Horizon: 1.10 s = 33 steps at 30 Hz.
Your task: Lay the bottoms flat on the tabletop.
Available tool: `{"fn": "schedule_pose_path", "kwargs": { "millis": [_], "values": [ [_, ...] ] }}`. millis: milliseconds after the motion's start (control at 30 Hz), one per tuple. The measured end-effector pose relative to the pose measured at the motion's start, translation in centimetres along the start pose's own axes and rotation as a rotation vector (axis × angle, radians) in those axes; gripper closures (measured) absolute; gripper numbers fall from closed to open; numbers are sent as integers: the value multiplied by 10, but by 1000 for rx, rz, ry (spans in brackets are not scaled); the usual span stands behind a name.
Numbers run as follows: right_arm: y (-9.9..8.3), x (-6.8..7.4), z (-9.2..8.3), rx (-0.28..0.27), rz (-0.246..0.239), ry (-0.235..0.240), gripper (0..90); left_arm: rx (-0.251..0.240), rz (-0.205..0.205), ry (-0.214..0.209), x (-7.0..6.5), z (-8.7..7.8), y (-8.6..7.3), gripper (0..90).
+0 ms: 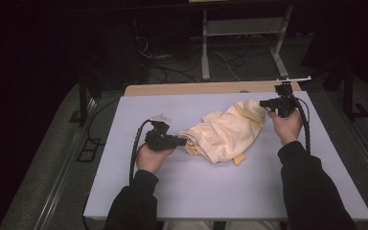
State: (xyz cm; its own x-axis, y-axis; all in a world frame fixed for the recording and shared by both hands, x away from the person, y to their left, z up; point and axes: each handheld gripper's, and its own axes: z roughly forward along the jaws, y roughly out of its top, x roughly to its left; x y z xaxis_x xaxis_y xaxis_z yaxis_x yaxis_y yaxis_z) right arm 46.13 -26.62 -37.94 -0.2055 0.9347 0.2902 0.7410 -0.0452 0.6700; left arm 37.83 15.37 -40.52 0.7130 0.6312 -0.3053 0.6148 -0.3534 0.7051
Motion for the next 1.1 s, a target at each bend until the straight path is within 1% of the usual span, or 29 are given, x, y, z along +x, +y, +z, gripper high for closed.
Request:
{"fn": "schedule_pose_path", "kwargs": {
  "millis": [67, 100, 133, 200, 233, 300, 367, 500, 533, 600, 667, 733, 800, 867, 900, 933, 1033, 1100],
  "values": [
    [0, -6, -4, -4, 22, 14, 790, -2, -1, -2, -1, 0, 0, 751],
    [0, -8, -6, -4, 24, 12, 784, -2, -1, -2, -1, 0, 0, 751],
    [0, -9, -9, -6, 21, -1, 781, -1, 2, -1, -1, 0, 0, 751],
    [1, -12, -15, -19, 2, -32, 731, 0, 3, -1, -1, 0, 0, 751],
    [2, -14, -19, -25, 1, -36, 731, 1, 5, 0, -1, 0, 0, 751],
    [2, -19, -27, -40, 13, -21, 695, 2, 5, 0, -2, 0, 0, 751],
    [2, -19, -34, -54, 8, -4, 663, 1, 2, 1, -1, 0, 0, 751],
    [-3, -11, -42, -51, -44, 25, 565, 1, 0, 4, -2, 1, 0, 751],
    [-6, -8, -42, -41, -53, 39, 544, 2, 3, 4, -2, 0, 0, 751],
    [-13, -1, -41, -18, -71, 64, 474, 1, 6, 7, -4, -1, 1, 751],
    [-22, 7, -38, 8, -85, 90, 379, -2, 8, 7, -5, -2, 1, 751],
    [-33, 16, -33, 43, -110, 126, 319, -4, 11, 8, -5, -4, 1, 751],
    [-45, 25, -29, 68, -134, 188, 255, -9, 10, 9, -5, -5, 1, 750],
    [-57, 34, -24, 88, -128, 293, 221, -9, 9, 8, -4, -6, 2, 751],
    [-64, 39, -21, 103, -134, 339, 212, -9, 9, 8, -4, -6, 2, 751],
    [-70, 46, -19, 117, -157, 371, 208, -10, 9, 9, -4, -6, 2, 751],
    [-85, 69, -14, 170, -258, 407, 190, -5, 18, 13, -4, -7, 3, 751],
    [-93, 82, -12, 197, -314, 431, 188, -6, 20, 14, -4, -8, 3, 750]
  ]
}}
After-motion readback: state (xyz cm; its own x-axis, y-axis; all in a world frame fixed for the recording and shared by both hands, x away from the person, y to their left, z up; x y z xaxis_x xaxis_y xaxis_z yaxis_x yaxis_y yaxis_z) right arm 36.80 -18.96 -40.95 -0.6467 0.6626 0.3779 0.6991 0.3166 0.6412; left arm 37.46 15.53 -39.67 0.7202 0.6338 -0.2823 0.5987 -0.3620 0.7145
